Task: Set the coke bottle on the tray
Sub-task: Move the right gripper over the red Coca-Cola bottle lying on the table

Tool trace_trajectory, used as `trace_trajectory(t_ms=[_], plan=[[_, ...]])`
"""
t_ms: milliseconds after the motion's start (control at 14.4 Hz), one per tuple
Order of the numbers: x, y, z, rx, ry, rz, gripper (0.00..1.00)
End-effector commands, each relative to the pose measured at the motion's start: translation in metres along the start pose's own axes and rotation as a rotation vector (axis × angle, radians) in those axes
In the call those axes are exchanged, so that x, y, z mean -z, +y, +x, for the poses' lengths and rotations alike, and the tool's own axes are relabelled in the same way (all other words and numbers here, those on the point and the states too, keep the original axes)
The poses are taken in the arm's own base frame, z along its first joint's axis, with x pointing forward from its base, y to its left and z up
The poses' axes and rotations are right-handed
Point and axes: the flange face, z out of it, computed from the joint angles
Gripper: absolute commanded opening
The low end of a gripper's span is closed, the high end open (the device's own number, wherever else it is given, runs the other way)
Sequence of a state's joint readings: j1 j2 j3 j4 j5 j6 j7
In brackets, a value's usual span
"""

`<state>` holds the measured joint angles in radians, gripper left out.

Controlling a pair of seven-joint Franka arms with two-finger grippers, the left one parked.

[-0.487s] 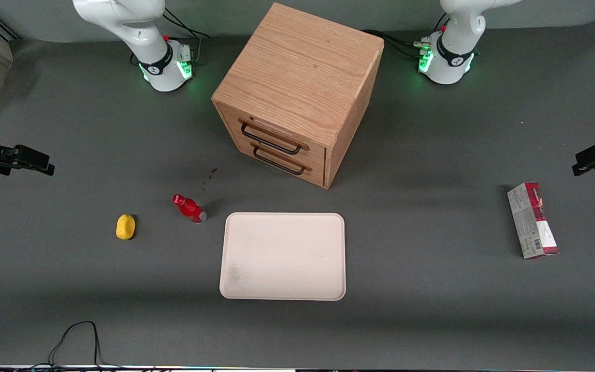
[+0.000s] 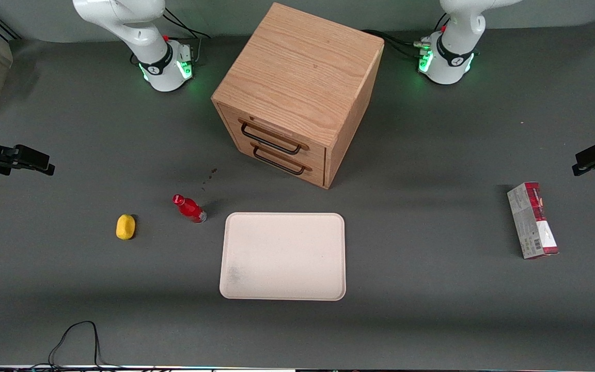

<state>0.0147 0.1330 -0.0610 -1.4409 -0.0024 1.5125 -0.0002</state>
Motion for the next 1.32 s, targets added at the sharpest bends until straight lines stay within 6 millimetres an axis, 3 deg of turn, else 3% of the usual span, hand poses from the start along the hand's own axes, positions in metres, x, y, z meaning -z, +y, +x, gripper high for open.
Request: trace_trajectory(t_ms=[0,557,766,905,1114,1253], plan=[[0.002,0.000,-0.001,0.025,0.000,-0.013,1.00],[0.000,0.001,0.000,0.021,-0.001,-0.007,1.00],[-0.003,-0.010,0.004,0.035,-0.003,-0.003,1.00],[-0.008,-0.036,0.008,0.016,-0.003,0.004,1.00],[-0.019,-0.104,0.012,0.050,0.019,0.025,1.00],[-0.025,-0.139,0.009,0.023,0.014,0.026,1.00]])
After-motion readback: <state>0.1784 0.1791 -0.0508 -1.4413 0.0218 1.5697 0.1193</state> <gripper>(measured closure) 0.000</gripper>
